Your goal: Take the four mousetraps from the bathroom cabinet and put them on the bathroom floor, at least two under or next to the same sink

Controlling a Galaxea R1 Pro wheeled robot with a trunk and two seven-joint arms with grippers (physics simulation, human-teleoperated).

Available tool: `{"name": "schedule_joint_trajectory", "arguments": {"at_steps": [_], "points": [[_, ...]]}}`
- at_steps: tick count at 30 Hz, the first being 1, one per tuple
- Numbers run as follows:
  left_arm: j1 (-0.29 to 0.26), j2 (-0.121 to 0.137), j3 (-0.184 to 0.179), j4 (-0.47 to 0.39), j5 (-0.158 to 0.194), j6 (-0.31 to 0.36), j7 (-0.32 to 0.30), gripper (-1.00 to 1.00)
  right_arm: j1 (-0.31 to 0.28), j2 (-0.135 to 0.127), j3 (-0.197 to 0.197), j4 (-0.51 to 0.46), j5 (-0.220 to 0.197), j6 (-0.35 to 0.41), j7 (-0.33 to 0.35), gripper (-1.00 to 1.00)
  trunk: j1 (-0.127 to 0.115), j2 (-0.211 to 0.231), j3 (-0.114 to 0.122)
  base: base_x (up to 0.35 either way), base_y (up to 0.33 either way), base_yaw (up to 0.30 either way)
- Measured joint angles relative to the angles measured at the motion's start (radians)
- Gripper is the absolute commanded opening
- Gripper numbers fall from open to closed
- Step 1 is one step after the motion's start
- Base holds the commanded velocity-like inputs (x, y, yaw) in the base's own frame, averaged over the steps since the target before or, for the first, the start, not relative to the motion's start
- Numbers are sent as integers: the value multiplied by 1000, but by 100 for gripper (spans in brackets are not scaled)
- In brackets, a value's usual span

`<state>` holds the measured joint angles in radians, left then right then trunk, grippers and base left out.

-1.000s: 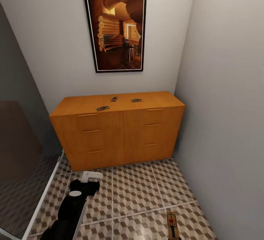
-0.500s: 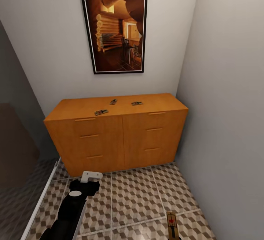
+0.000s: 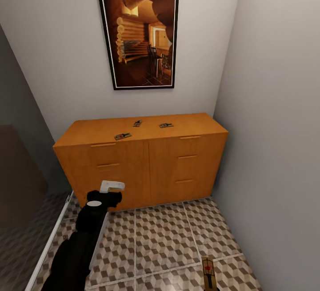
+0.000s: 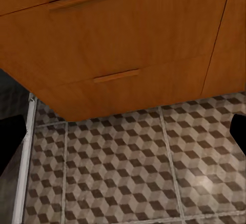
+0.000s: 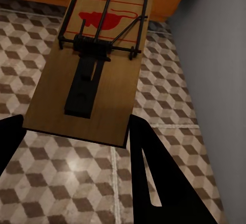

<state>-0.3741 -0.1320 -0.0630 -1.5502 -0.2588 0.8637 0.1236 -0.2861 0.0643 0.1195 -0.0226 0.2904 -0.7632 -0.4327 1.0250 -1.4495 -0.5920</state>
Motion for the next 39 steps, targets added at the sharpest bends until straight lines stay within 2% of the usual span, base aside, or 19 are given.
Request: {"name": "schedule_joint_trajectory", "arguments": {"at_steps": [1,3,5,12,13,19,22,28,31,33,35,37,39], "points": [[-36,0,0,0,-1,44,-1,100,0,0,0,0,0,0,0,-100,0,0,0,0,0,0],[-98,0,0,0,0,90,0,100,0,0,0,0,0,1,0,-100,0,0,0,0,0,0],[-177,0,0,0,2,117,1,100,0,0,0,0,0,1,0,-100,0,0,0,0,0,0],[-384,-2,1,5,11,138,3,100,0,0,0,0,0,4,1,-100,0,0,0,0,0,0],[-432,-2,1,17,12,140,3,100,0,0,0,0,0,4,1,-100,0,0,0,0,0,0],[-555,-2,1,71,13,142,4,100,0,1,0,0,0,5,2,-100,0,0,0,0,0,0],[-590,0,2,82,8,142,3,100,0,1,0,0,0,5,2,-100,0,0,0,0,0,0],[-600,9,4,72,6,149,-1,100,0,2,0,0,0,5,2,-100,0,0,0,0,0,0],[-601,21,4,66,7,153,-9,100,0,2,0,0,0,5,2,-100,0,0,0,0,0,0],[-602,43,5,63,9,156,-38,100,0,3,1,0,1,5,2,-100,0,0,0,0,0,0],[-602,63,5,60,16,157,-88,100,0,4,1,0,1,5,2,-100,0,0,0,0,0,0],[-602,92,5,52,23,158,-165,100,0,4,1,0,1,5,2,-100,0,0,0,0,0,0],[-602,146,7,41,26,159,-312,100,0,4,1,0,1,5,2,-100,0,0,0,0,0,0]]}}
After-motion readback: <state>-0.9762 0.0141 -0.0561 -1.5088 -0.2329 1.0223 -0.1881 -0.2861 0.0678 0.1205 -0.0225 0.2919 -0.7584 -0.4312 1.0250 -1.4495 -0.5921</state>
